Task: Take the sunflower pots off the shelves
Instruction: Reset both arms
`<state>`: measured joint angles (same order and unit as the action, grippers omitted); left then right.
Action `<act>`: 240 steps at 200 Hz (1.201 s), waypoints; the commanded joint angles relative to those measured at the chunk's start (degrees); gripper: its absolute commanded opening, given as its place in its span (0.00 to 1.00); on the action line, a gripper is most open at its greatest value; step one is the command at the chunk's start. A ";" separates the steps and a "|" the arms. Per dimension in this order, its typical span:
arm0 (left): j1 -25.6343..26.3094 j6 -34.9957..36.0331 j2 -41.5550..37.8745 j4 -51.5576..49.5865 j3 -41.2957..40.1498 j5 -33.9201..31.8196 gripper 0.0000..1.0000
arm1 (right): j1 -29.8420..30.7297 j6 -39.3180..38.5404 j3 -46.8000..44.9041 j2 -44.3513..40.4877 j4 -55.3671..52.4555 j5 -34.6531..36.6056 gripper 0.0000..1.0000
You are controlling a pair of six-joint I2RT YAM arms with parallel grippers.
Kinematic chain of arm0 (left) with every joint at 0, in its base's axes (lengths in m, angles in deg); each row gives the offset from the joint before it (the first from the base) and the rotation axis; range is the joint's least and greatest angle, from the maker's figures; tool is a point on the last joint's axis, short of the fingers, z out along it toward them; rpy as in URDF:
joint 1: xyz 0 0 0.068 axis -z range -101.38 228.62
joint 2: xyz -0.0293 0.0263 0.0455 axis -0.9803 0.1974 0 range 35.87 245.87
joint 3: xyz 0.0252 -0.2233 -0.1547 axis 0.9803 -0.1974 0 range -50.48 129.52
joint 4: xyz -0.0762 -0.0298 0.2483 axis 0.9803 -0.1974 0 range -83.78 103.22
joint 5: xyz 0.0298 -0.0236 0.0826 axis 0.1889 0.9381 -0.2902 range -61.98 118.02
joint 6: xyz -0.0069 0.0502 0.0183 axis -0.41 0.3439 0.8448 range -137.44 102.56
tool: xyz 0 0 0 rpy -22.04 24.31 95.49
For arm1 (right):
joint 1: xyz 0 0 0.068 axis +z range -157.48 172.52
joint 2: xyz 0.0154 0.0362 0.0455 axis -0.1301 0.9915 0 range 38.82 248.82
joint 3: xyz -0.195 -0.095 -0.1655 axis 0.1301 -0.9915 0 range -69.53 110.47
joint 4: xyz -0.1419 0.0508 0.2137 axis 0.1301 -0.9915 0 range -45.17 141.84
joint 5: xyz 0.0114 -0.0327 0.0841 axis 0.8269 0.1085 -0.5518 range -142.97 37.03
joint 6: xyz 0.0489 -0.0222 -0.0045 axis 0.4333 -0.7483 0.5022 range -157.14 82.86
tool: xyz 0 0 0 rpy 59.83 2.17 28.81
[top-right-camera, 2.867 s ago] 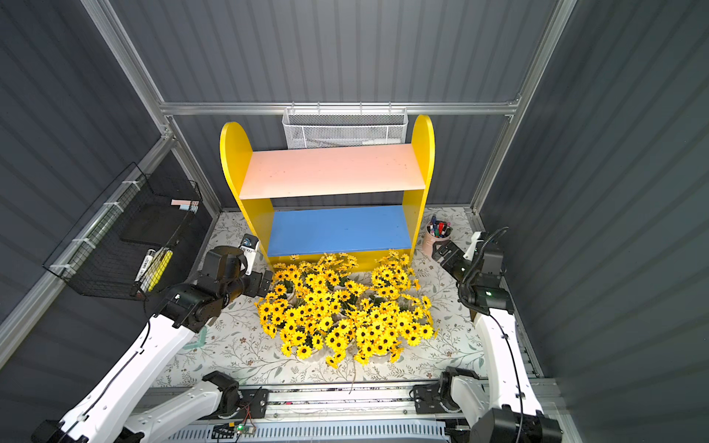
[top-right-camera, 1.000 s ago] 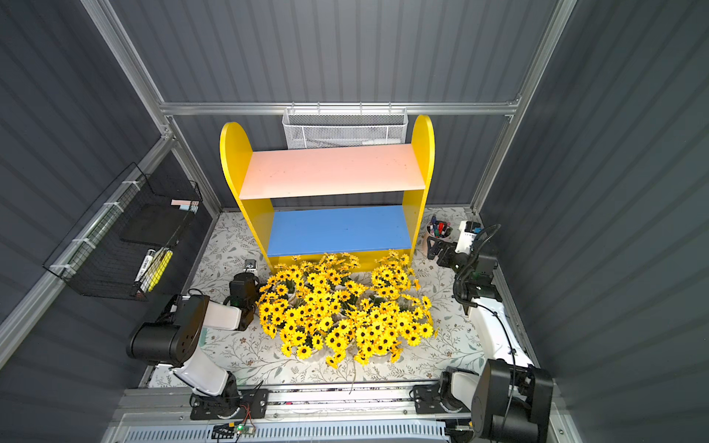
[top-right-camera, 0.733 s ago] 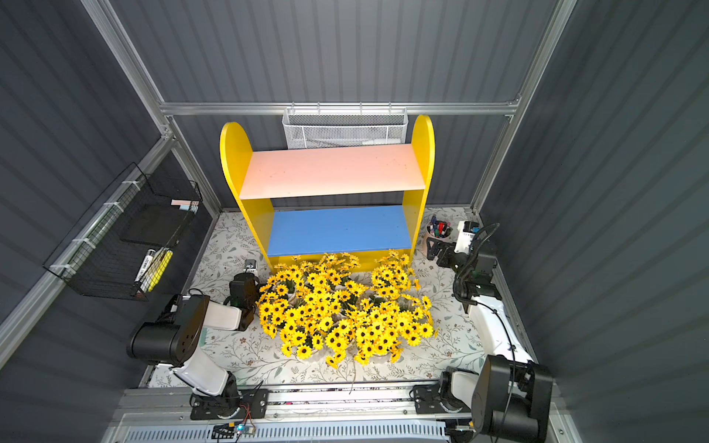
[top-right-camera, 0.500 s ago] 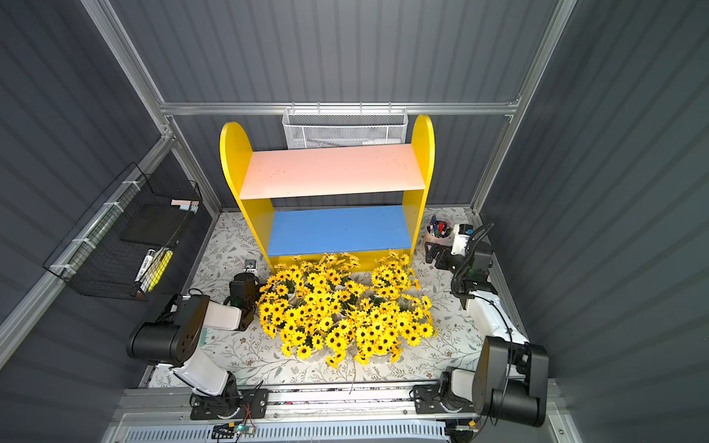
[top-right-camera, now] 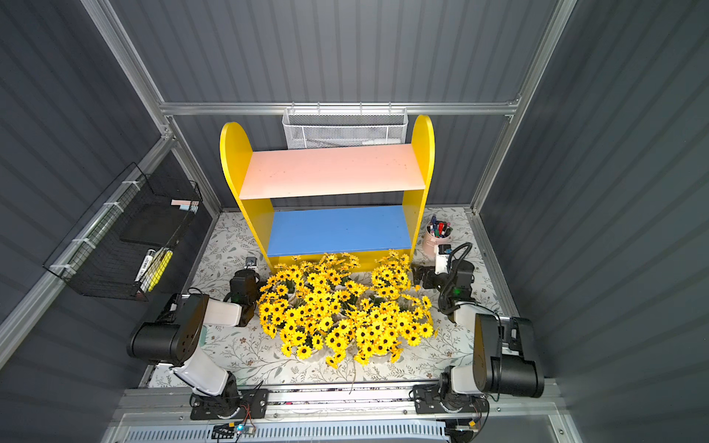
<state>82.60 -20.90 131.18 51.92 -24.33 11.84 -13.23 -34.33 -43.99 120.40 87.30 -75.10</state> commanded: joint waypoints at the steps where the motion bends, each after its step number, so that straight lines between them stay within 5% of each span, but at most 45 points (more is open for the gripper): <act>1: 0.14 1.70 1.81 -6.97 -0.40 -1.00 0.99 | 1.51 -3.74 -4.79 3.90 15.29 6.97 0.99; 23: 0.14 1.68 1.81 -6.97 -0.36 -1.04 0.99 | 2.21 -3.00 -8.05 6.37 24.48 11.65 0.99; 64: 0.14 1.70 1.72 -6.71 -0.62 -0.94 0.99 | 2.30 0.90 -4.52 4.53 14.55 20.27 0.99; 240: 0.23 2.75 1.55 -4.70 -1.73 0.88 0.99 | 3.60 0.43 -2.69 5.01 11.59 23.03 0.99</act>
<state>82.60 -20.86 131.18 51.77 -24.20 11.86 -10.20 -33.45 -47.46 125.47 98.64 -53.05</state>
